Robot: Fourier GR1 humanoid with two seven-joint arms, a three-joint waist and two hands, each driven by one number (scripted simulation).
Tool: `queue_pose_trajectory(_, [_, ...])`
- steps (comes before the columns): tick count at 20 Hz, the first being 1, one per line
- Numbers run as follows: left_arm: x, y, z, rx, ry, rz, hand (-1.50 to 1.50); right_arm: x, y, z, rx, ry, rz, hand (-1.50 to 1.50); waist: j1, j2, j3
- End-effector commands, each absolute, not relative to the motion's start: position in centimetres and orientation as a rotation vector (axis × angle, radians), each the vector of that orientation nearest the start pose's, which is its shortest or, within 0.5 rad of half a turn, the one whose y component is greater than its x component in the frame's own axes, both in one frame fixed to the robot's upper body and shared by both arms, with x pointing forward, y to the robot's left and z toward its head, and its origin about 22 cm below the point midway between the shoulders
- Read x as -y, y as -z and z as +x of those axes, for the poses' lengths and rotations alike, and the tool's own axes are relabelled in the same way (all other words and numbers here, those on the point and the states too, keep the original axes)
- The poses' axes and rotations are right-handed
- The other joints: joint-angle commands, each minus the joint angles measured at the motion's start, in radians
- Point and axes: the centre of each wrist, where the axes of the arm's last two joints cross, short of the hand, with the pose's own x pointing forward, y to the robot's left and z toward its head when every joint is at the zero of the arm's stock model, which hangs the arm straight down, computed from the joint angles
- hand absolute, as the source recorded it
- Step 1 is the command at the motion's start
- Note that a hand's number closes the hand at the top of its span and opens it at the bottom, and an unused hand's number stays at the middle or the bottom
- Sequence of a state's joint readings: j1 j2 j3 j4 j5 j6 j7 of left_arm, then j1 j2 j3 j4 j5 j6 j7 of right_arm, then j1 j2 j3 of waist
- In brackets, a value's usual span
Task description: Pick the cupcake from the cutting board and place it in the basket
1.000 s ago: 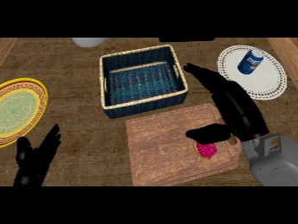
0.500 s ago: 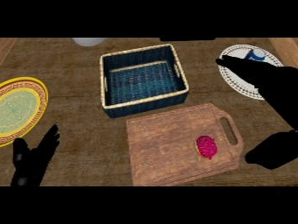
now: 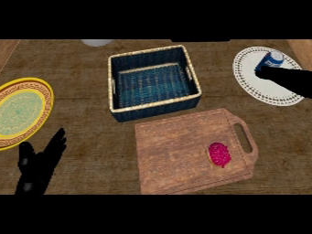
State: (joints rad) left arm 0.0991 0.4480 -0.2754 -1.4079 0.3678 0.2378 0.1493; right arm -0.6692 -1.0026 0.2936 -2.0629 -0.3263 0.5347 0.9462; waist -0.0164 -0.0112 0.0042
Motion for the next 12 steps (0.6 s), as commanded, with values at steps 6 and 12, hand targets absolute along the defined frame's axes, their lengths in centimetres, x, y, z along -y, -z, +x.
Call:
queue_pose_trajectory(6, [-29.1,4.2,19.1,1.007,0.03,0.152,0.0,21.0,-27.8,21.3,1.092,-1.381,-0.611,-1.5,0.022,0.009,-0.005])
queue_pose_trajectory(12, [-29.1,5.3,19.9,1.007,0.03,0.142,0.0,20.3,-24.2,22.4,1.142,-1.35,-0.585,-1.5,0.022,0.012,-0.005])
